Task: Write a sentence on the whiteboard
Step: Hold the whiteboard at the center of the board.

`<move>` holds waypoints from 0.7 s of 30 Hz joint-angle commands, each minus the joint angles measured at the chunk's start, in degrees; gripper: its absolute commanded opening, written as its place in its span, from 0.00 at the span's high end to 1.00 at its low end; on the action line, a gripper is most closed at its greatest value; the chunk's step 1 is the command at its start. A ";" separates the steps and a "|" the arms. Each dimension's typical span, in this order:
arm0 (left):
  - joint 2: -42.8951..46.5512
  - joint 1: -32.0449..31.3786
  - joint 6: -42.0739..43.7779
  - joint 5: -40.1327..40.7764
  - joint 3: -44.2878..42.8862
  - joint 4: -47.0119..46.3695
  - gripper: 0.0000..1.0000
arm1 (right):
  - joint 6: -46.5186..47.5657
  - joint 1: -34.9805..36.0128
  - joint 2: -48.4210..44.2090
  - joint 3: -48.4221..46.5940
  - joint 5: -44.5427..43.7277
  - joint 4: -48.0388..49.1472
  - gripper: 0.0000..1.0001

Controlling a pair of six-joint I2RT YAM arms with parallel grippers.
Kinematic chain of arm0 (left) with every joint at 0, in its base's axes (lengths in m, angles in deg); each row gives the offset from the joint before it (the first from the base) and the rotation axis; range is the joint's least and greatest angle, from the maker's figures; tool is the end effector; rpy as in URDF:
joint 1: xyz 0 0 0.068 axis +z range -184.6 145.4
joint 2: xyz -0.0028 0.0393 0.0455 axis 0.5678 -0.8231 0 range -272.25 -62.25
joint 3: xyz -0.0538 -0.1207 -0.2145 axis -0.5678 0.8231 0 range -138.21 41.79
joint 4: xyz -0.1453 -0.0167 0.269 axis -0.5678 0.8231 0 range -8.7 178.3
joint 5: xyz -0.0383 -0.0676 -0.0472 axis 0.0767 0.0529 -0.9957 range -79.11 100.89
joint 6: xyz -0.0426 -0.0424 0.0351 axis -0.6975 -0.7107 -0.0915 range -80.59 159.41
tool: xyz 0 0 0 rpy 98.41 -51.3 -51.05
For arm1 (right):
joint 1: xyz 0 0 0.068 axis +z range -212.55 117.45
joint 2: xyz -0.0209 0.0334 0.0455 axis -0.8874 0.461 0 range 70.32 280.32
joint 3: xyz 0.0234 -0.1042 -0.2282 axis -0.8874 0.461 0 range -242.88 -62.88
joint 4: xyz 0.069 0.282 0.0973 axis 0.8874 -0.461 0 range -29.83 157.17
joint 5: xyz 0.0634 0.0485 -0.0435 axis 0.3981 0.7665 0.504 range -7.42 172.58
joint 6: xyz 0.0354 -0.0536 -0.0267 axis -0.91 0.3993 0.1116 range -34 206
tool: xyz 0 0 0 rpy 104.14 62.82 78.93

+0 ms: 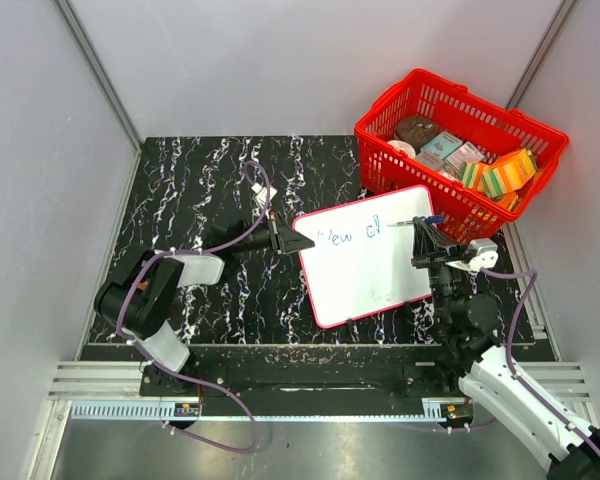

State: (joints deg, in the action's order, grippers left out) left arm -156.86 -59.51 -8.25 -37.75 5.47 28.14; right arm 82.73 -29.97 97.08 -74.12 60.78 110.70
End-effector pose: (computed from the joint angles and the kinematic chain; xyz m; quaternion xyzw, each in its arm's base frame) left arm 0.3041 -0.1881 0.1280 0.1398 0.7141 -0.6089 0.3158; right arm 0.1908 0.0970 0.2617 0.0289 0.5302 0.1663 0.8309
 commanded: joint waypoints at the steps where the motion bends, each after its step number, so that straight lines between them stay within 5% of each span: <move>1: 2.58 -0.14 12.74 -0.75 -3.67 9.80 1.00 | 1.07 -0.15 -1.10 -1.06 0.01 -0.55 1.00; 8: 5.57 0.56 32.44 -1.36 -7.80 36.09 1.00 | 0.63 -0.15 -3.21 -0.88 1.06 -1.95 1.00; 14: 7.94 1.79 43.67 -2.60 -9.12 46.71 1.00 | 0.37 -0.15 -4.44 -0.88 2.55 -2.75 1.00; 21: 8.65 2.41 45.38 -2.42 -10.35 49.92 1.00 | 0.63 -0.15 -3.48 -0.62 5.45 -1.96 1.00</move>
State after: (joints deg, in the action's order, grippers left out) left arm -146.81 -57.01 19.79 -45.01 -5.06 68.88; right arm 82.73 -29.97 92.95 -74.12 63.35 107.53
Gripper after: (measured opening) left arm 0.112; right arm 0.058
